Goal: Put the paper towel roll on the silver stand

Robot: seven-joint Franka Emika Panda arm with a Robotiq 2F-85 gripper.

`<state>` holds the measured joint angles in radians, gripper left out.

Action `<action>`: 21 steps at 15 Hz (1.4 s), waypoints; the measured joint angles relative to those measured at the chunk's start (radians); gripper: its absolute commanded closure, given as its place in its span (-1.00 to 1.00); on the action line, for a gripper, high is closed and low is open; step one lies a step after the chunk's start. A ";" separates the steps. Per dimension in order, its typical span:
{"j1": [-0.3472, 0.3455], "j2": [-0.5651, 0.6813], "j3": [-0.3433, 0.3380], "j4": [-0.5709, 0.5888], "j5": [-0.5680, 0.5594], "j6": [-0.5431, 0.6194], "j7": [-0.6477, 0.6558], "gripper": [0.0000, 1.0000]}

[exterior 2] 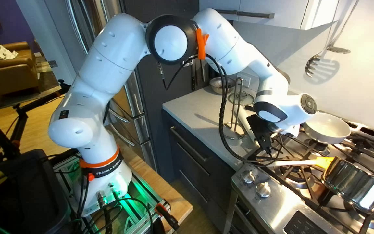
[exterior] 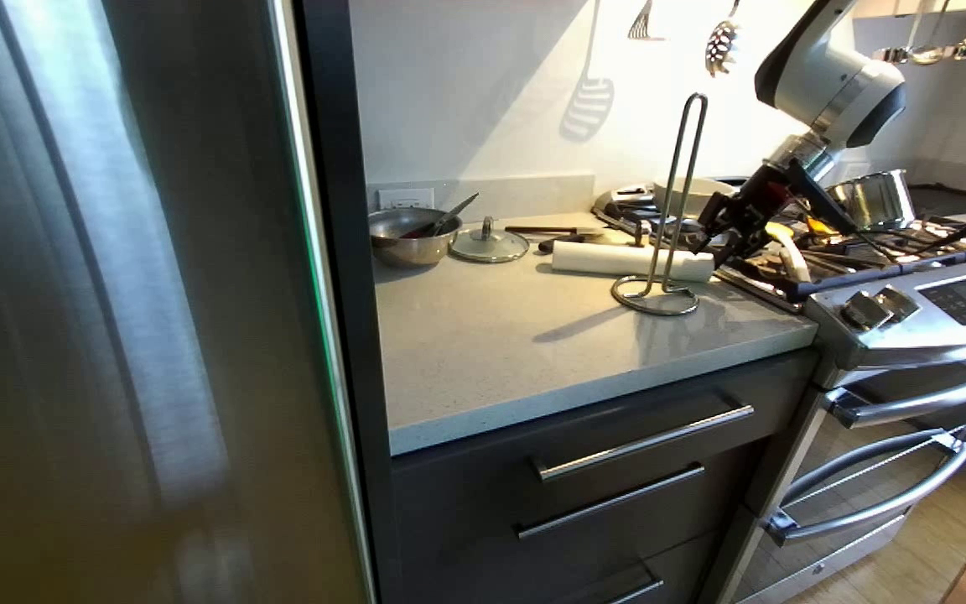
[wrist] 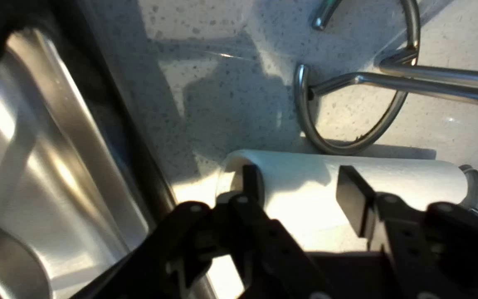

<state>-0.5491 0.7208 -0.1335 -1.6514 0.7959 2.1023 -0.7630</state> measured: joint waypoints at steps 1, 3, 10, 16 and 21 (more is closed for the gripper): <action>-0.003 -0.001 0.000 0.005 0.002 0.000 -0.002 0.70; -0.009 -0.006 0.000 0.016 0.008 0.000 -0.007 0.98; -0.027 -0.027 0.001 0.049 0.025 0.000 -0.025 0.45; -0.026 -0.018 0.001 0.047 0.024 -0.001 -0.025 -0.34; -0.026 0.006 0.009 0.047 0.028 -0.002 -0.024 -1.00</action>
<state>-0.5756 0.7265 -0.1246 -1.6047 0.8238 2.1004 -0.7866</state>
